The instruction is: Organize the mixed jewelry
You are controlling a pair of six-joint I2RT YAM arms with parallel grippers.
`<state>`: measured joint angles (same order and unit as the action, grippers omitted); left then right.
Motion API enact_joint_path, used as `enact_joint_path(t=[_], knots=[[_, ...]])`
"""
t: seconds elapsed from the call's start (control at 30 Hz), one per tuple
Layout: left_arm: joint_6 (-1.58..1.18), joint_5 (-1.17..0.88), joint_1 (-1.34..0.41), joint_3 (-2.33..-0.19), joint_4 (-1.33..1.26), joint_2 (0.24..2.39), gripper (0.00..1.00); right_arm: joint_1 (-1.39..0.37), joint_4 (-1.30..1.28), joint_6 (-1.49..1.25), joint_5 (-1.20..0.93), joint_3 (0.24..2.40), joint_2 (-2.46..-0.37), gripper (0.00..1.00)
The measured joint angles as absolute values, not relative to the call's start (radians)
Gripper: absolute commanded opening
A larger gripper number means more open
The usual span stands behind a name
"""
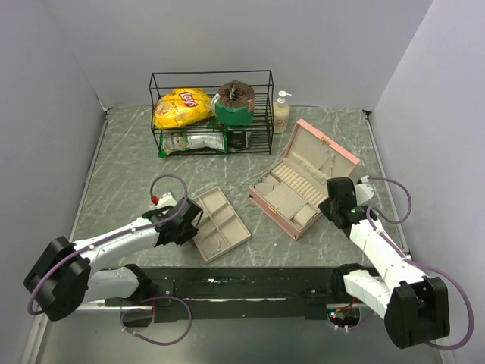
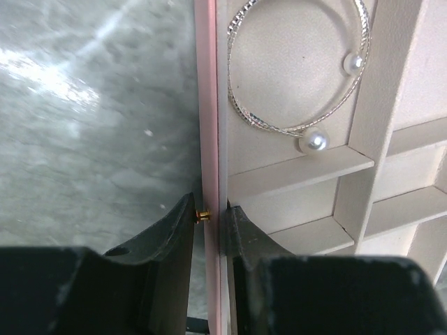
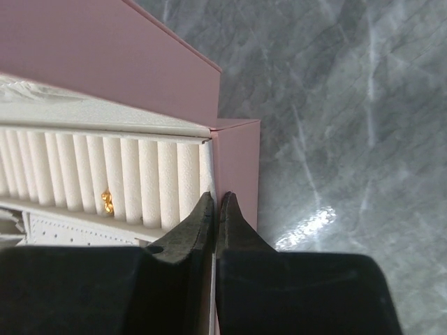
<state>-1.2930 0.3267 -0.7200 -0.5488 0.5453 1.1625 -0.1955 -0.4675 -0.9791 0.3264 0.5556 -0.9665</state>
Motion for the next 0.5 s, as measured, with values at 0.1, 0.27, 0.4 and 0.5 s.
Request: enact_joint_path(t=[0.1, 0.27, 0.4, 0.5], knots=[[-1.303, 0.326, -0.754, -0.565, 0.545, 1.19, 0.01, -0.213, -0.46, -1.029, 0.327, 0.55, -0.965, 0.0], [-1.32, 0.326, -0.797, -0.619, 0.546, 1.249, 0.01, -0.257, -0.449, -1.093, 0.339, 0.535, -0.954, 0.0], [-1.334, 0.327, -0.826, -0.678, 0.55, 1.293, 0.01, -0.337, -0.458, -1.155, 0.368, 0.535, -0.954, 0.0], [-1.359, 0.333, -0.846, -0.717, 0.566, 1.323, 0.01, -0.408, -0.473, -1.216, 0.403, 0.535, -0.957, 0.0]])
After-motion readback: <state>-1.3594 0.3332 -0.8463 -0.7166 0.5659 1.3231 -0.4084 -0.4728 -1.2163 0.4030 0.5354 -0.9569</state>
